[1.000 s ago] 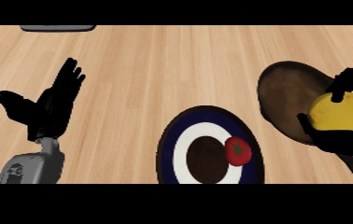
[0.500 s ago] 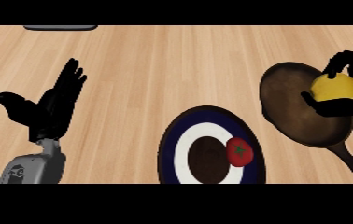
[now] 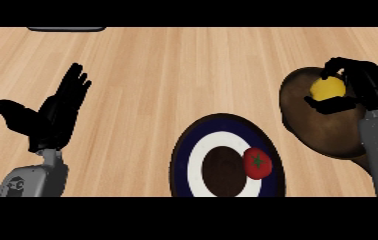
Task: Pick the lemon from the plate and place it in the pan
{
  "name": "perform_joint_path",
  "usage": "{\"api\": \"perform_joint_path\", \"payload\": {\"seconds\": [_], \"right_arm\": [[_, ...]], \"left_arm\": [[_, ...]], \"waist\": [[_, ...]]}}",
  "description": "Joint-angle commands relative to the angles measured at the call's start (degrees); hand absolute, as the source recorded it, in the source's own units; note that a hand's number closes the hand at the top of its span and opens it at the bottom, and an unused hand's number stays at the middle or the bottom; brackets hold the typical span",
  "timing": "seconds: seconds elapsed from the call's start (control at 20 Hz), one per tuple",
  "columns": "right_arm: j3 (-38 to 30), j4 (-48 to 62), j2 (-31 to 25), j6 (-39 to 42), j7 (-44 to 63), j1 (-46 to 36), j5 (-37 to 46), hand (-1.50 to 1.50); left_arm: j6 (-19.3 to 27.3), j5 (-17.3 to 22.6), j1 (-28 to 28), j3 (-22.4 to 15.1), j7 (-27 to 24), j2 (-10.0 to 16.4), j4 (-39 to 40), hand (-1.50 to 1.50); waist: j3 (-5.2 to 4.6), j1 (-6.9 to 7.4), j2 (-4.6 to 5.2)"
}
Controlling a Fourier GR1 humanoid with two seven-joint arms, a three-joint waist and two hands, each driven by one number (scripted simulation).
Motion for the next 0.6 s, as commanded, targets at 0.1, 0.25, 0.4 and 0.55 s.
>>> {"api": "perform_joint_path", "payload": {"seconds": [0.1,0.25,0.4,0.55], "right_arm": [[-1.67,14.49,-0.4,0.99,-0.67,-3.25,-1.02,-1.5],[-2.87,23.67,-2.73,0.47,-7.54,-6.36,-2.35,-1.5],[-5.99,25.22,-3.1,-0.52,-12.23,-6.3,-6.42,-1.5],[-10.68,22.4,-3.73,5.21,-13.89,-7.0,-13.65,-1.5]], "left_arm": [[0.33,-0.11,-1.42,0.73,2.58,0.8,-1.69,0.0],[0.82,-0.74,-1.96,0.45,0.26,-0.75,1.27,0.0],[-1.88,2.6,-0.34,2.49,3.99,1.74,-2.84,0.0],[-0.49,-0.13,1.2,0.82,2.18,0.67,-2.55,0.0]], "waist": [[0.0,-0.28,-0.12],[0.0,-0.28,-0.03],[0.01,-0.27,-0.14],[0.0,-0.78,-0.33]]}}
